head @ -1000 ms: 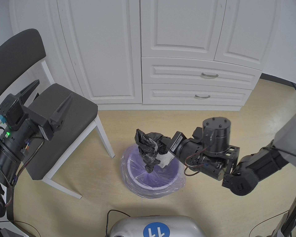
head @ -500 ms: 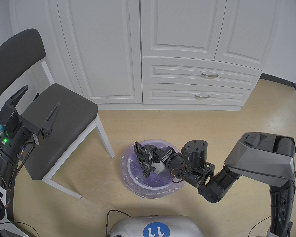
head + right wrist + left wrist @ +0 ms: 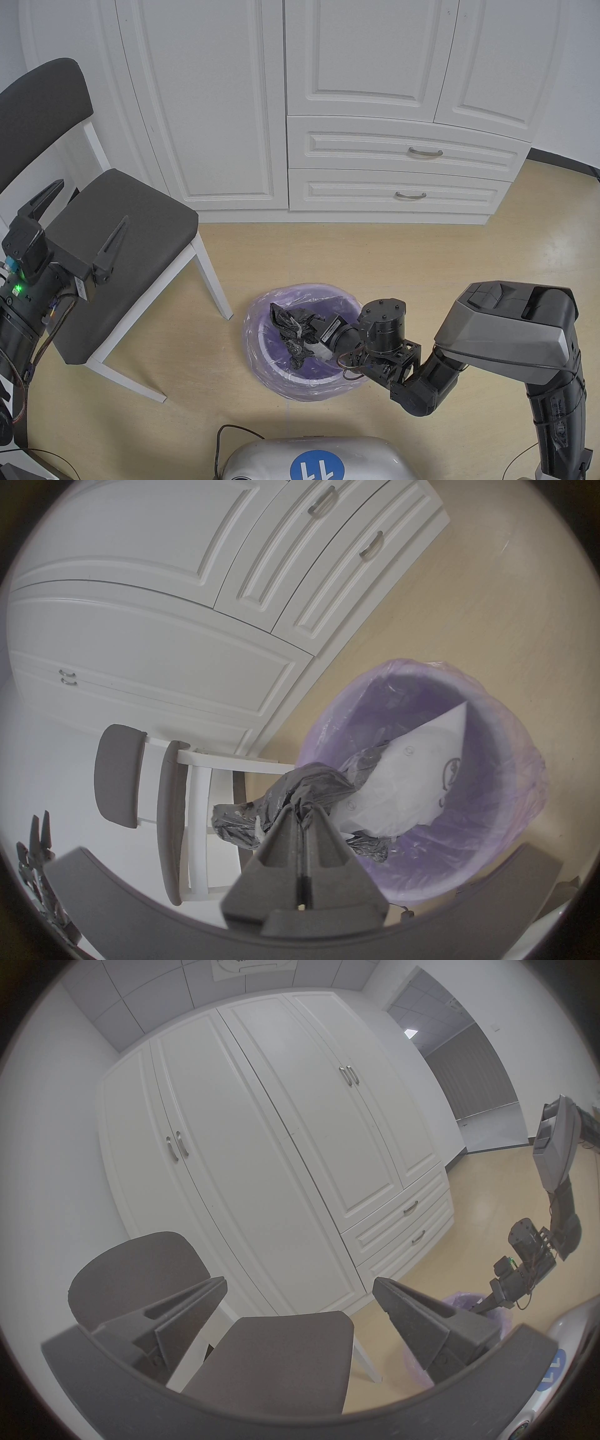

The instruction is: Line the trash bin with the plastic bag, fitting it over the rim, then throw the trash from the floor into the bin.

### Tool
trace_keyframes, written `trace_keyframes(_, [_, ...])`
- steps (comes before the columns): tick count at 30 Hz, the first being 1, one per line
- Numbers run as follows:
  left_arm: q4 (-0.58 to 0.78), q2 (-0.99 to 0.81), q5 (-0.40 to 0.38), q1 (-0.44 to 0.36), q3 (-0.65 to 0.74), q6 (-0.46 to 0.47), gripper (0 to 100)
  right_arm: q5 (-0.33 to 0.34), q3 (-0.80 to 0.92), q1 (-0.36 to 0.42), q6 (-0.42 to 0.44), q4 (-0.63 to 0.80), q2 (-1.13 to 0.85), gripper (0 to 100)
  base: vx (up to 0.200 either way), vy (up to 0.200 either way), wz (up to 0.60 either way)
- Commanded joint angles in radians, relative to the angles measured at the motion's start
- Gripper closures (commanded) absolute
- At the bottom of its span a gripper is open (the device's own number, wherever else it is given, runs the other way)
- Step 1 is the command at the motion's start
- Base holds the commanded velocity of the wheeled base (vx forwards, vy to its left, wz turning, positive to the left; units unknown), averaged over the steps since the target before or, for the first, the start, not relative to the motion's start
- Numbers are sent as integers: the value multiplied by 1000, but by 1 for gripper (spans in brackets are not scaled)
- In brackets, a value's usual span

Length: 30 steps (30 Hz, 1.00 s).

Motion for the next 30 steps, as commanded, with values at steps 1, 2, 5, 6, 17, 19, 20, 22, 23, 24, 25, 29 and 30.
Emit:
trace_keyframes(1, [1,8,2,-21,6,0,0,-8,20,63,-18,1,4,100,0,0,0])
trace_keyframes(2, [1,8,0,-21,6,0,0,-7,26,68,-24,1,1,100,0,0,0])
trace_keyframes(5, [1,8,0,-21,4,-2,0,-5,37,77,-24,1,-7,100,0,0,0])
trace_keyframes(6, [1,6,2,-21,4,0,0,-1,49,83,-26,1,-16,100,0,0,0])
trace_keyframes(17, [0,6,0,-23,6,0,0,-4,43,80,-21,-19,-22,100,0,0,0])
trace_keyframes(19, [0,6,0,-23,6,0,0,-5,36,77,-21,-19,-19,100,0,0,0])
trace_keyframes(20, [1,6,0,-23,6,0,0,-7,8,60,-23,-19,-5,100,0,0,0])
trace_keyframes(22, [1,8,0,-24,6,0,0,-7,-18,52,-24,-17,2,100,0,0,0])
trace_keyframes(23, [1,8,0,-26,6,0,0,-7,-20,52,-24,-17,2,100,0,0,0])
trace_keyframes(24, [1,8,2,-32,6,0,0,-8,-36,51,-26,-17,10,100,0,0,0])
trace_keyframes(25, [1,9,2,-36,6,0,0,-10,-46,51,-27,-19,12,100,0,0,0])
trace_keyframes(29, [1,17,2,-49,6,0,0,-11,-61,52,-30,-20,21,100,0,0,0])
trace_keyframes(30, [1,17,2,-49,6,0,0,-11,-63,52,-30,-20,21,100,0,0,0])
